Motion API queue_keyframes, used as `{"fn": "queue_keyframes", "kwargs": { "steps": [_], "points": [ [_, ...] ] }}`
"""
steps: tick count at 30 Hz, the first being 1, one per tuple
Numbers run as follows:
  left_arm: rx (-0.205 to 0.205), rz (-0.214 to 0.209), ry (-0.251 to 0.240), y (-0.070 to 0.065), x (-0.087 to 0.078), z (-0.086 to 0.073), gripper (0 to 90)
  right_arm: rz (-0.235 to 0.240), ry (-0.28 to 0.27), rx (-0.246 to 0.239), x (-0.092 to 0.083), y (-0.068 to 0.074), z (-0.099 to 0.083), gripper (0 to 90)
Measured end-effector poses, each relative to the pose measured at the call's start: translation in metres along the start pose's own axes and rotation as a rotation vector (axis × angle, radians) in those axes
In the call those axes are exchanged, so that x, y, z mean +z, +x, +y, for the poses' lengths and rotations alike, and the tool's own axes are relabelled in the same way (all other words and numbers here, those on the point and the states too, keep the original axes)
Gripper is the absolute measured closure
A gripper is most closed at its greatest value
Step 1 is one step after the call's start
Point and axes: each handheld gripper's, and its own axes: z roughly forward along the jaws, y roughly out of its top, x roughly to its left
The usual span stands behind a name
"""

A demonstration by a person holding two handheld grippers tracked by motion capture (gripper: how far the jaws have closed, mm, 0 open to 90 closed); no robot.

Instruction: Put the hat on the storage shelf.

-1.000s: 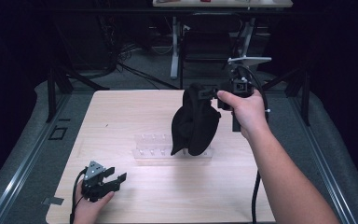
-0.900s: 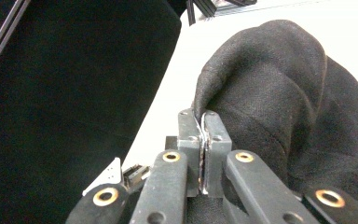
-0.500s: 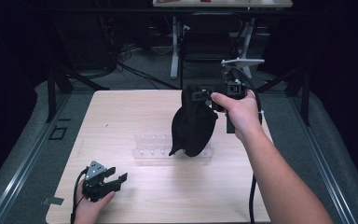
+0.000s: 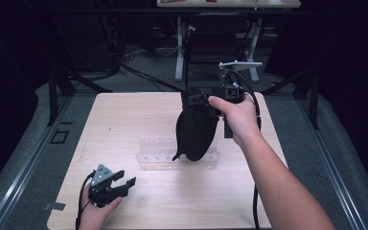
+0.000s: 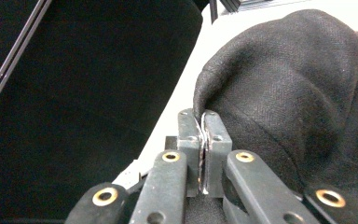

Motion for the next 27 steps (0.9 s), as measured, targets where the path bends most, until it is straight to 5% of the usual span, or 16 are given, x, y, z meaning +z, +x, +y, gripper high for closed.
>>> {"fn": "queue_keyframes", "kwargs": {
  "steps": [14,27],
  "points": [
    [0.090,-0.077,-0.071,-0.032,0.012,0.053,46.9,0.017,0.010,-0.007,0.010,0.005,0.001,88.2],
    [0.127,-0.116,-0.088,-0.059,0.026,0.080,53.4,0.017,0.007,-0.007,0.009,0.003,0.001,88.1]
  ]
}}
